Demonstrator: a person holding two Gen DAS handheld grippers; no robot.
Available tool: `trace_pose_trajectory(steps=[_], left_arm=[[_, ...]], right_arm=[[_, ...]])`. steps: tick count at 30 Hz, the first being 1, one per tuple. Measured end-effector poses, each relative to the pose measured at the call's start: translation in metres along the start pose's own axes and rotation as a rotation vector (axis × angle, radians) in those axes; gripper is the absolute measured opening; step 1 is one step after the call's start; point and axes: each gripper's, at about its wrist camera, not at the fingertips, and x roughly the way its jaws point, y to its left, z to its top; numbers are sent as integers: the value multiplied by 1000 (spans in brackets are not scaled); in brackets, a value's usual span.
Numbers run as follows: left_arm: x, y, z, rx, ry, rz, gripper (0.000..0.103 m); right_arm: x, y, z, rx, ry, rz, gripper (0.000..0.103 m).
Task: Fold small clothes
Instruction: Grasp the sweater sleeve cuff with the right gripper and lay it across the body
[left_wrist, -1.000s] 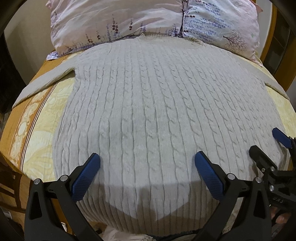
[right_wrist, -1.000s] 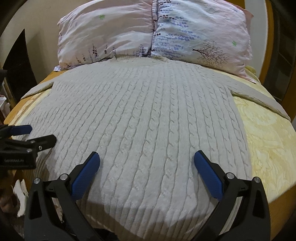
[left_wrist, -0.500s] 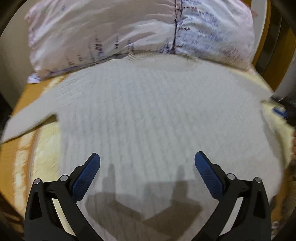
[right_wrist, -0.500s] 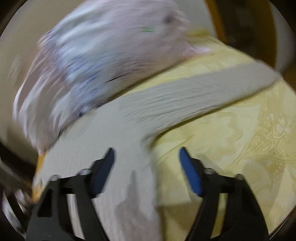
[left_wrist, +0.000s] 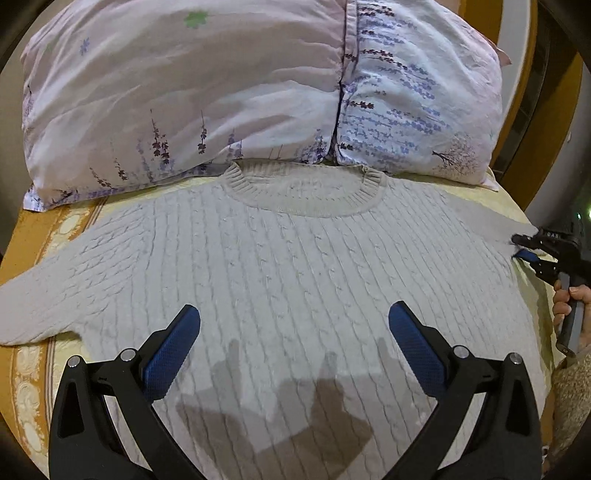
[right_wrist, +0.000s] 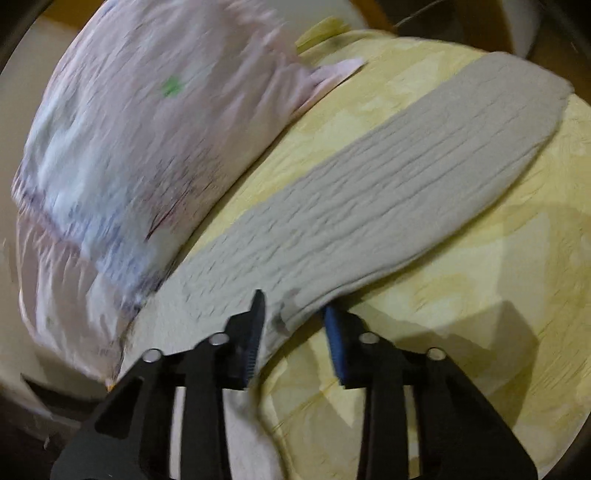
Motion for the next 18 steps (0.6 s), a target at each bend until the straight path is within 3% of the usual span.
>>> trace_pose_trajectory(steps=[6, 9, 14, 18], left_arm=[[10, 6, 1, -28, 3, -16, 102], [14, 7, 3, -31, -9, -18, 102], [18, 10, 3, -57, -10, -43, 102], [16, 12, 2, -77, -23, -84, 102]], right_arm=[[-25, -38, 21, 94, -127, -63, 27], [-30, -45, 25, 90, -154, -70, 19], [-27, -35, 26, 31, -169, -94, 11], [-41, -12, 23, -35, -210, -52, 9]])
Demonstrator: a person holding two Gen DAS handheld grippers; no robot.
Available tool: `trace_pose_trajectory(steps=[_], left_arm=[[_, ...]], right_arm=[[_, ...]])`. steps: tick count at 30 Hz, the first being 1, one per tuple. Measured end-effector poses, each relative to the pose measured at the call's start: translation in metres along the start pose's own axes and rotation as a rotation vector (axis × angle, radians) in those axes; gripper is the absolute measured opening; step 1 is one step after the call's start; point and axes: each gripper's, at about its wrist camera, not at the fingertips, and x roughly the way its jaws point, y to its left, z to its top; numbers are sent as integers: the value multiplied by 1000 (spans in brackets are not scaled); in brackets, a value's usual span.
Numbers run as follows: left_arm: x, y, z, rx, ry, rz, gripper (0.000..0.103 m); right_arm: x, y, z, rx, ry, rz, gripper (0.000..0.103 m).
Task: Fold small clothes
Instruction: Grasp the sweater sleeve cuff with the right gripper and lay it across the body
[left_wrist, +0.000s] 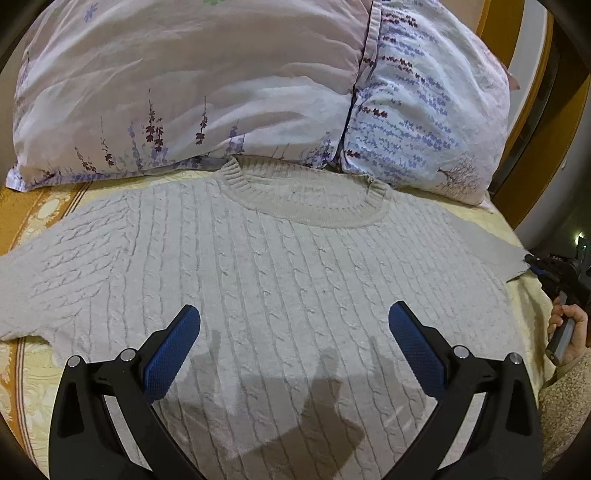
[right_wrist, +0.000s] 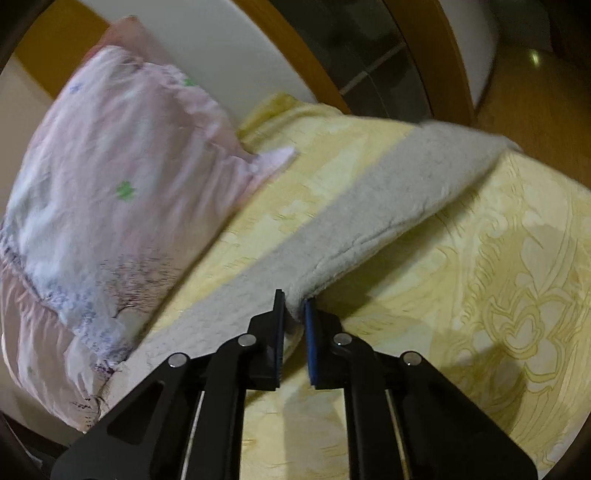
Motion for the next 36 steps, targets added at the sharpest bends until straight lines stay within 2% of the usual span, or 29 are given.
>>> trace_pose_trajectory(steps=[4, 7, 10, 12, 14, 16, 20, 24, 30, 32, 36], left_arm=[[-4, 3, 0, -17, -34, -32, 102], [-5, 5, 2, -36, -40, -47, 102], [-4, 6, 2, -52, -36, -55, 102], [-2, 6, 2, -61, -31, -64, 102], [-1, 6, 1, -72, -27, -72, 102], [0, 3, 1, -82, -16, -95, 102], [2, -7, 3, -82, 4, -156, 102], [4, -16, 4, -79, 10, -197, 102], [6, -20, 3, -76, 19, -216, 102], [6, -18, 2, -84, 22, -219, 102], [4, -9, 2, -103, 18, -213, 102]], right_arm=[[-19, 43, -5, -96, -14, 110, 9], [-26, 90, -23, -191, 19, 215, 9], [-19, 140, -57, -302, 114, 306, 9], [-6, 169, -87, -375, 212, 347, 9], [13, 189, -117, -425, 312, 355, 9], [28, 196, -139, -449, 368, 334, 9], [39, 190, -153, -400, 424, 334, 17], [28, 163, -138, -244, 407, 359, 41], [23, 95, -102, 6, 328, 308, 42], [25, 85, -94, 49, 305, 290, 35], [20, 75, -78, 49, 234, 211, 34]])
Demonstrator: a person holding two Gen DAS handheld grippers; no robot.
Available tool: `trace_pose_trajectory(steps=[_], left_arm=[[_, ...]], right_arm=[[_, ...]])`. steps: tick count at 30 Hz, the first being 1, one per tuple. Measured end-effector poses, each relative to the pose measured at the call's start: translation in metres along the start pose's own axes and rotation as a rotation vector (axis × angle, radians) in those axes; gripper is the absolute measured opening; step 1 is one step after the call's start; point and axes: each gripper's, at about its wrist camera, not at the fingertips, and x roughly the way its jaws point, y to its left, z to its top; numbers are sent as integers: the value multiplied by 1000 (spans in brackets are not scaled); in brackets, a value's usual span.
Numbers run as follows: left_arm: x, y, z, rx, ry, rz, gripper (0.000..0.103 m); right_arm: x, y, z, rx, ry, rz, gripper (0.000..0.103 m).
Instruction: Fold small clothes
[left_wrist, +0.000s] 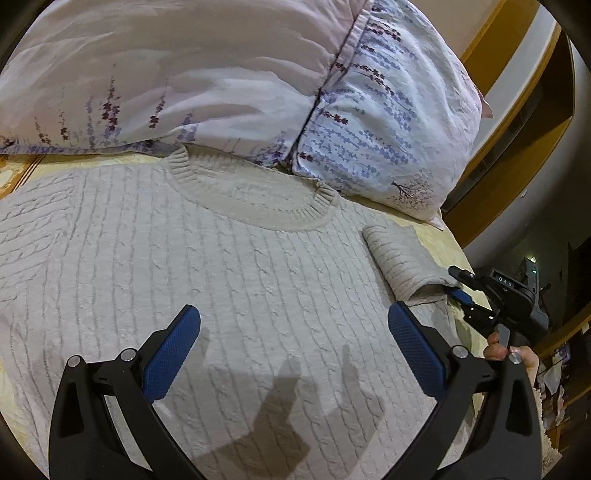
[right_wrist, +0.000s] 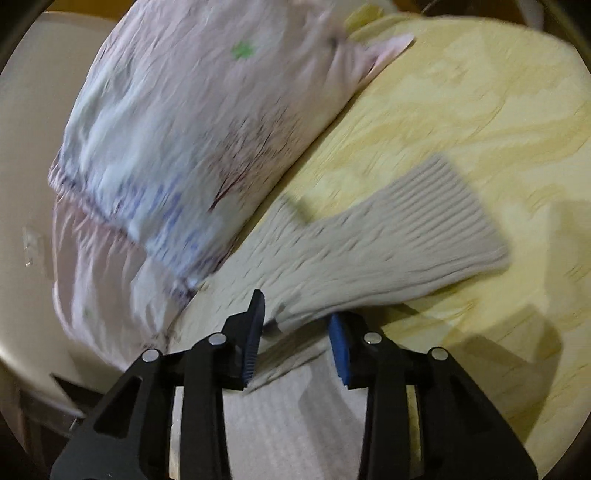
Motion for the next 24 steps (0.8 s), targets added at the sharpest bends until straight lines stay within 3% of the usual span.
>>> trace_pose_trajectory(steps=[3, 5, 7, 12, 16, 18, 20, 24], left_arm=[[-7, 9, 1, -14, -14, 5, 102], [-11, 15, 3, -23, -23, 9, 102], [-16, 24, 5, -41, -34, 7, 102], [-24, 51, 10, -142, -47, -40, 92], [-28, 64, 10, -208, -54, -77, 90], [-31, 69, 9, -228, -64, -90, 90], [-34, 76, 8, -265, -74, -106, 90], [-33, 93, 6, -348, -62, -137, 83]], right_arm=[[-8, -4, 7, -8, -57, -78, 33], [-13, 4, 10, -70, -109, -154, 16], [-15, 22, 9, -155, -144, -179, 9], [-8, 99, -16, -414, -132, -61, 8], [25, 159, -64, -607, 2, 64, 8], [52, 186, -98, -699, 132, 126, 9], [83, 204, -131, -762, 295, 187, 18], [106, 211, -168, -823, 413, 215, 41]])
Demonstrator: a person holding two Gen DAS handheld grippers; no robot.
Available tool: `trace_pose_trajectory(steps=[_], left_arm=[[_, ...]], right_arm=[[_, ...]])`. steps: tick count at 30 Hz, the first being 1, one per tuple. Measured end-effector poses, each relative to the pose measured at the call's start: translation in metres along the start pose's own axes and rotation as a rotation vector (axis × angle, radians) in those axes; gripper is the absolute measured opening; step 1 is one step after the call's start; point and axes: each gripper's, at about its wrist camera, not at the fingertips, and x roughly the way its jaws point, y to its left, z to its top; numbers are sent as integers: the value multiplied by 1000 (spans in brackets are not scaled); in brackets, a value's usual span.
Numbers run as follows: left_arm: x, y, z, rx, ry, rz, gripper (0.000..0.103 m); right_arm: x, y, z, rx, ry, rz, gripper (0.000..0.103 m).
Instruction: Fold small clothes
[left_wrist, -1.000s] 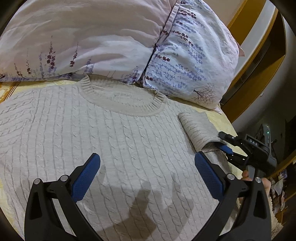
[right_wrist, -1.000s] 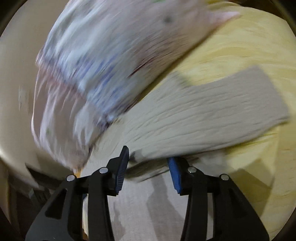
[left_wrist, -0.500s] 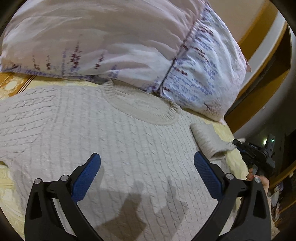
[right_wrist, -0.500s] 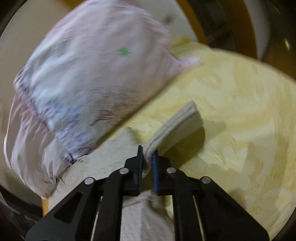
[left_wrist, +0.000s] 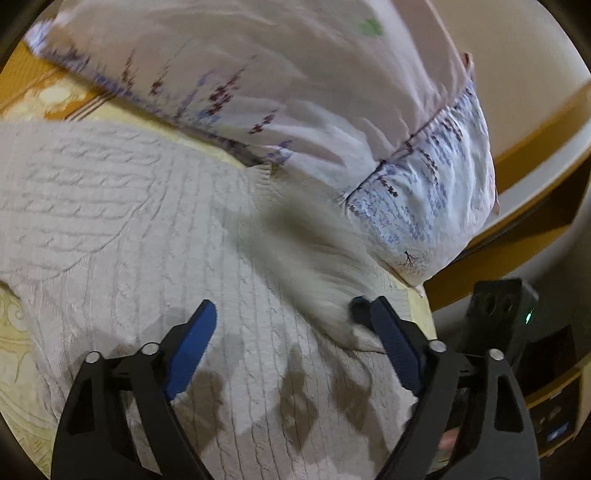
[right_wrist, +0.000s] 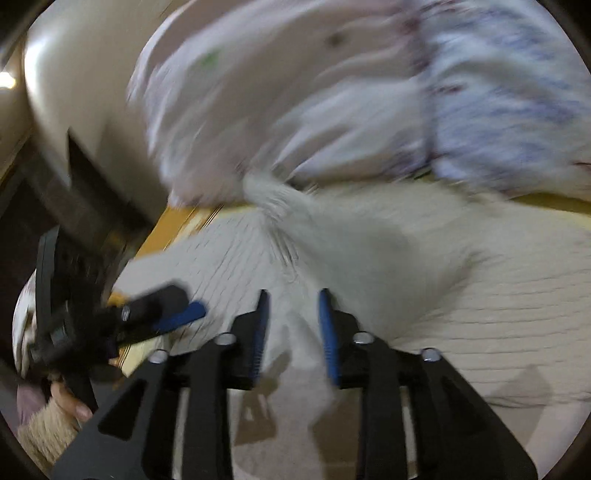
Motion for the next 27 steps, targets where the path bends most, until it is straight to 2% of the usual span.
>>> trace_pose_trajectory(steps=[3, 6, 9, 13, 16, 18, 19, 21, 22, 23, 27], left_arm=[[3, 5, 0, -12, 10, 7, 79], [10, 7, 2, -29, 26, 16, 74], [19, 12, 8, -107, 34, 17, 65], [33, 16, 15, -210, 48, 5, 58], [42, 14, 19, -239, 35, 30, 52], [50, 18, 22, -280, 25, 52, 40], [53, 20, 23, -299, 20, 59, 37], [57, 22, 26, -317, -4, 70, 24], [60, 22, 27, -310, -8, 71, 13], [60, 22, 28, -303, -16, 72, 7], [47, 21, 26, -286, -46, 58, 7]], right_arm=[[-12, -7, -5, 50, -7, 26, 51], [-42, -30, -13, 177, -53, 38, 52], [-81, -66, -25, 314, -123, 20, 52], [-120, -104, -34, 432, -192, -12, 55], [-131, -117, -36, 470, -218, -21, 55], [-144, -124, -40, 483, -245, -24, 56], [-147, -125, -41, 487, -257, -24, 56], [-156, -129, -44, 498, -286, -31, 56], [-158, -130, -45, 501, -296, -37, 56], [-162, -133, -46, 505, -309, -53, 56], [-167, -145, -49, 526, -315, -109, 57]])
